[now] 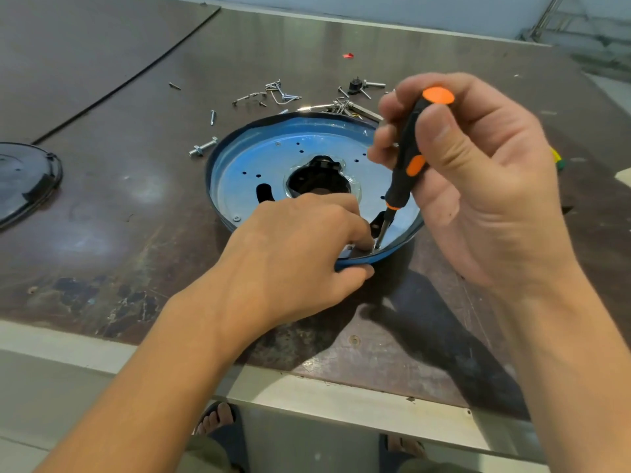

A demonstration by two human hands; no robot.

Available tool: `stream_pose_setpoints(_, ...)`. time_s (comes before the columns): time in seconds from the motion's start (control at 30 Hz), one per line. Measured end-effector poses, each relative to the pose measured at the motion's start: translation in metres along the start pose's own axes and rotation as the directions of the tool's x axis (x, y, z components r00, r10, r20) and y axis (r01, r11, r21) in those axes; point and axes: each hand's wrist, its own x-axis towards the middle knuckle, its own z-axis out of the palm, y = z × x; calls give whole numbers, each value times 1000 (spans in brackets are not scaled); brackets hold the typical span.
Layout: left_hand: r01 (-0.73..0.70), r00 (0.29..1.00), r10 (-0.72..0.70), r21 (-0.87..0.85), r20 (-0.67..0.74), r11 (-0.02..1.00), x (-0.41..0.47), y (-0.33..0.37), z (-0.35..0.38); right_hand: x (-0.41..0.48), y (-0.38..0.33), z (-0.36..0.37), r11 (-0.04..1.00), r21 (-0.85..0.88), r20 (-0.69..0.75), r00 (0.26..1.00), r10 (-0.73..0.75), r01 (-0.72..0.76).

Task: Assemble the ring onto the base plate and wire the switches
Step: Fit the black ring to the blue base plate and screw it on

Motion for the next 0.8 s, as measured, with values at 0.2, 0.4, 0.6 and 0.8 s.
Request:
stream_pose_setpoints(0.2,18,1000,-18,-43,4,999,0,-1,0,3,0,1,997,-63,-51,997,-50,47)
stream_pose_setpoints(0.4,27,1000,-27,-48,0,999,0,0,-2,5,1,-6,999,45,-52,998,29,-26)
stream_pose_setpoints(0.6,17,1000,-17,-34,2,999,-1,-1,0,2,2,-6,998,44,57,998,40,-42)
stream_pose_setpoints(0.8,2,1000,-2,-36,6,999,0,-1,0,3,-3,-6,999,22,121,992,34,-37)
